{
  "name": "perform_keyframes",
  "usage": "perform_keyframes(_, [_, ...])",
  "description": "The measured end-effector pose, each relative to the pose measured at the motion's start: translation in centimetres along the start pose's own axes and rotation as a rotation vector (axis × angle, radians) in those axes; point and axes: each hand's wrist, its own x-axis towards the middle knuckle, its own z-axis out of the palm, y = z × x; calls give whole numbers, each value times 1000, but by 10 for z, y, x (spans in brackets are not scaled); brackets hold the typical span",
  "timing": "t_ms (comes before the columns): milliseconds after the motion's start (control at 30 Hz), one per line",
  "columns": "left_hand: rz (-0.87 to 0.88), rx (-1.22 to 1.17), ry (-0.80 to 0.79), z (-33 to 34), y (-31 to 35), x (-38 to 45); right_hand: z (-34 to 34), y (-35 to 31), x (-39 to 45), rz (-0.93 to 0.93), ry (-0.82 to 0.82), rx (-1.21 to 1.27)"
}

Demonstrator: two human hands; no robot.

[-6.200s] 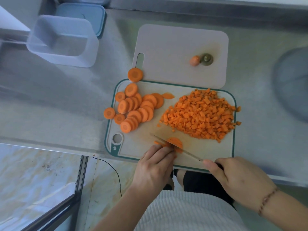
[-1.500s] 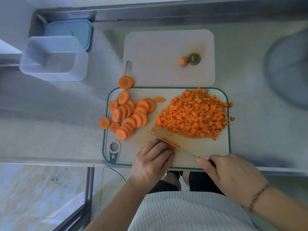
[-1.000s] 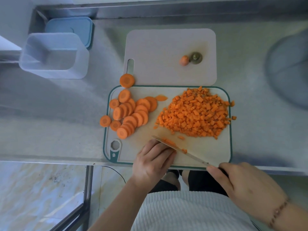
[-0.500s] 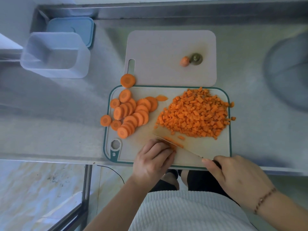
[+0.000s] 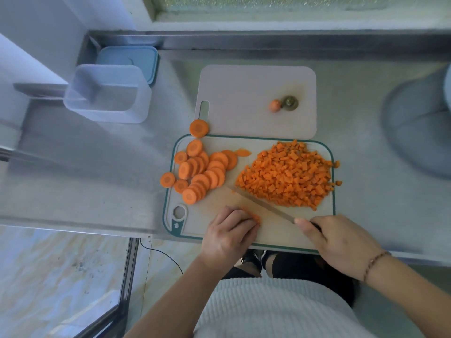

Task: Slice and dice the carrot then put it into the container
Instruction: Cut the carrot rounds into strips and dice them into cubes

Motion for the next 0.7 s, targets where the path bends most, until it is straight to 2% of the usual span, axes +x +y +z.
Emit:
perform_keyframes(133, [-68, -33, 15, 0, 6, 6, -4, 3, -5, -1, -28, 112])
perform_keyframes(300, [-92, -28, -52, -4, 9, 10, -9, -2, -20, 21, -27, 151])
perform_keyframes(433, [-125, -49, -16, -13, 12, 12, -10, -4, -27, 53, -6, 181])
perform_keyframes(500, [-70, -37, -29, -23, 9, 6, -9, -4, -30, 56, -5, 203])
perform_keyframes(600, [93, 49, -163, -38, -4, -6, -6, -1, -33, 56, -5, 207])
perform_keyframes(700, [150, 74, -256, -44, -16, -6, -3, 3, -33, 41, -16, 184])
